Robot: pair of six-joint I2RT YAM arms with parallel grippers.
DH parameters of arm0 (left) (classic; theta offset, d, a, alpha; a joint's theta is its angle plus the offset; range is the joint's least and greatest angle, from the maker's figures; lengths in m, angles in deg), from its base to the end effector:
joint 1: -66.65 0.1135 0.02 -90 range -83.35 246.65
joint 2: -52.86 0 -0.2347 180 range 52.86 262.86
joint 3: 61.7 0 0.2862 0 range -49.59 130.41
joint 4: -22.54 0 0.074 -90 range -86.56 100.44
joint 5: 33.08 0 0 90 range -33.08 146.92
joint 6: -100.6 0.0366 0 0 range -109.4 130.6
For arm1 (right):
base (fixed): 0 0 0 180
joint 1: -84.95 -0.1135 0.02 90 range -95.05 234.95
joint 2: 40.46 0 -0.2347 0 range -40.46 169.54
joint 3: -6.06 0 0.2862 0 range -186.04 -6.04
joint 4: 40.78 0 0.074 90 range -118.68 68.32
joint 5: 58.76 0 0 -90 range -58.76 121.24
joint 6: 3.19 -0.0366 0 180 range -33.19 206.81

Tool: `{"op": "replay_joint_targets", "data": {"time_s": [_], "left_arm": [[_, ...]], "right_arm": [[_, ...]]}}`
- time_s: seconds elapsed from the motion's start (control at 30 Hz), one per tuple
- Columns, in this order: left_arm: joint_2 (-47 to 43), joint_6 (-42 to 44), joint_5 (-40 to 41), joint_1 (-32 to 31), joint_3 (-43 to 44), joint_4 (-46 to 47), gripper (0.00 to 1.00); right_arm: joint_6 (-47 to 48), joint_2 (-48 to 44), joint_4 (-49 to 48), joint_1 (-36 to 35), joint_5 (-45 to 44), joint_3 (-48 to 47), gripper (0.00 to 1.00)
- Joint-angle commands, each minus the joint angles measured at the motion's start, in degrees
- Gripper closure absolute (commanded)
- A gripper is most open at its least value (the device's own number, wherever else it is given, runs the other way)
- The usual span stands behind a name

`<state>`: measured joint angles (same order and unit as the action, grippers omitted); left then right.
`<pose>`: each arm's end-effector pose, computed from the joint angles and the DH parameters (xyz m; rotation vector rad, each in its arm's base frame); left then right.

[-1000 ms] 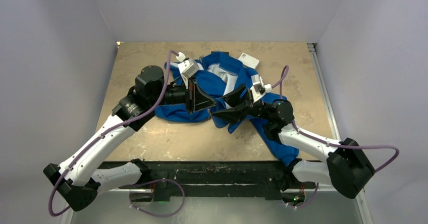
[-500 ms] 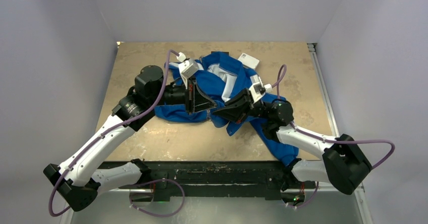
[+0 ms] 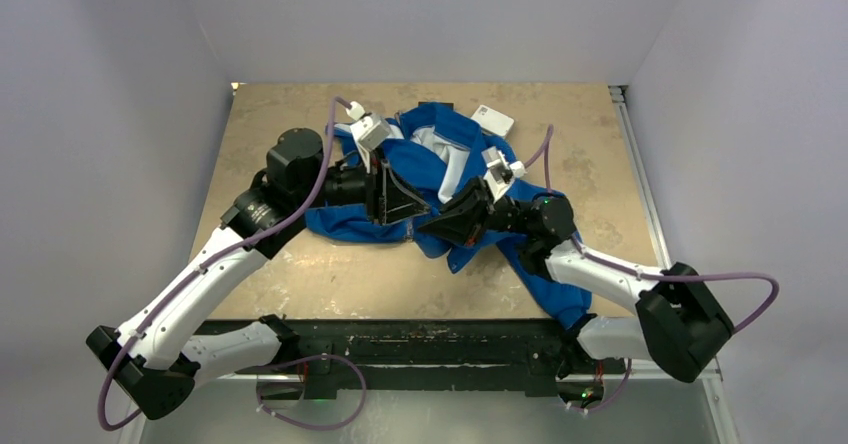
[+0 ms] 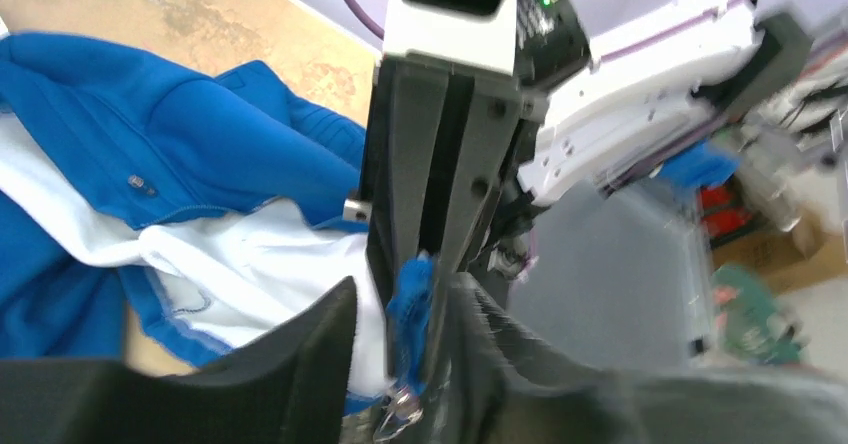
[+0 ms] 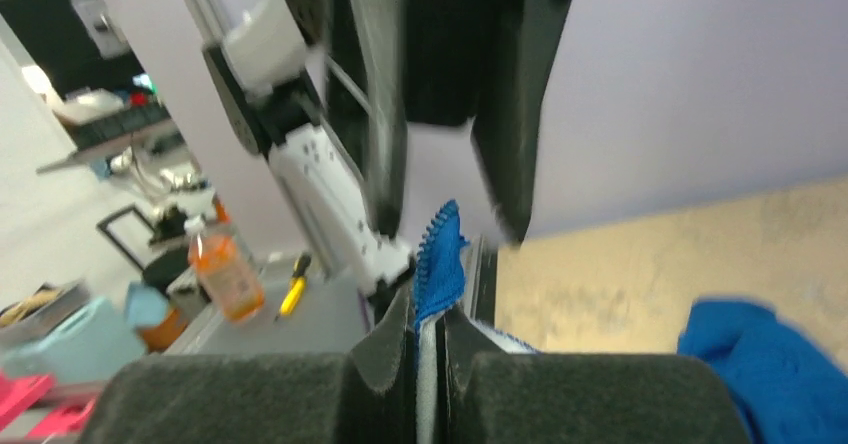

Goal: Zip up the jacket

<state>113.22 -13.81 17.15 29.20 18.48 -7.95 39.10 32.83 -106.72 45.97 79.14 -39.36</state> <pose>0.2029 -0.1849 0.3956 0.7606 1.7733 -1.3611 0.2030 0.1992 0.2653 -0.8151 1.0432 1.6946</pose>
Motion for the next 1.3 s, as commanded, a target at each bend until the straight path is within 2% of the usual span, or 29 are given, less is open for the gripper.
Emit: {"op": "replay_joint_targets", "data": {"time_s": [0.0, 0.03, 0.07, 0.17, 0.2, 0.27, 0.33, 0.4, 0.47, 0.53, 0.63, 0.7, 0.8, 0.97, 1.13, 1.27], "left_arm": [[-0.2, 5.6, 7.7, 1.2, 3.8, -0.2, 0.37], [0.2, 8.0, 11.2, 1.2, 4.9, -3.2, 0.27], [0.8, 10.4, 15.5, 1.2, 6.2, -6.5, 0.23], [4.3, 16.5, 24.8, 4.0, 9.6, -14.0, 0.18], [5.5, 17.6, 24.7, 7.2, 9.8, -15.4, 0.18], [8.4, 19.4, 20.5, 18.1, 8.6, -16.2, 0.18], [12.5, 22.2, 17.3, 26.0, 6.3, -15.4, 0.18], [18.5, 28.7, 20.3, 29.6, 4.6, -14.3, 0.09], [23.8, 32.9, 25.1, 31.0, 4.3, -12.6, 0.08], [29.0, 33.0, 26.5, 32.6, 5.5, -9.8, 0.1], [36.0, 29.6, 25.9, 33.1, 9.3, -6.0, 0.1], [40.3, 26.0, 25.7, 33.0, 11.9, -2.8, 0.04], [46.5, 20.1, 25.6, 33.0, 16.5, -0.2, 0.02], [51.5, 17.0, 24.6, 33.0, 18.8, 6.5, 0.01], [57.5, 15.2, 22.1, 32.8, 19.8, 9.5, 0.01], [62.2, 13.3, 22.3, 31.6, 20.7, 12.3, 0.01]], "right_arm": [[12.5, -6.6, 25.8, -0.2, 2.0, -3.6, 1.0], [17.3, -8.8, 33.8, 0.4, -0.3, -4.8, 1.0], [20.3, -10.8, 39.5, 0.9, -2.4, -5.5, 1.0], [24.7, -15.4, 50.4, 4.2, -6.9, -6.7, 1.0], [25.6, -16.2, 53.1, 7.0, -8.0, -7.0, 1.0], [27.5, -17.5, 57.6, 6.9, -9.5, -7.0, 1.0], [28.9, -18.7, 60.3, 7.0, -12.3, -6.3, 1.0], [28.8, -19.9, 61.5, 7.0, -15.6, -4.9, 1.0], [28.7, -20.6, 63.6, 7.1, -18.4, -4.1, 1.0], [29.1, -21.1, 65.6, 7.1, -19.4, -4.0, 1.0], [29.0, -22.6, 68.2, 7.1, -22.1, -4.5, 1.0], [28.9, -24.3, 70.3, 7.2, -24.4, -5.3, 1.0], [29.5, -25.8, 73.6, 7.5, -25.7, -6.4, 1.0], [29.8, -28.3, 77.9, 8.3, -26.2, -8.1, 1.0], [28.8, -32.3, 81.6, 9.1, -26.5, -10.0, 1.0], [29.0, -32.0, 83.6, 9.3, -26.7, -11.3, 1.0]]}}
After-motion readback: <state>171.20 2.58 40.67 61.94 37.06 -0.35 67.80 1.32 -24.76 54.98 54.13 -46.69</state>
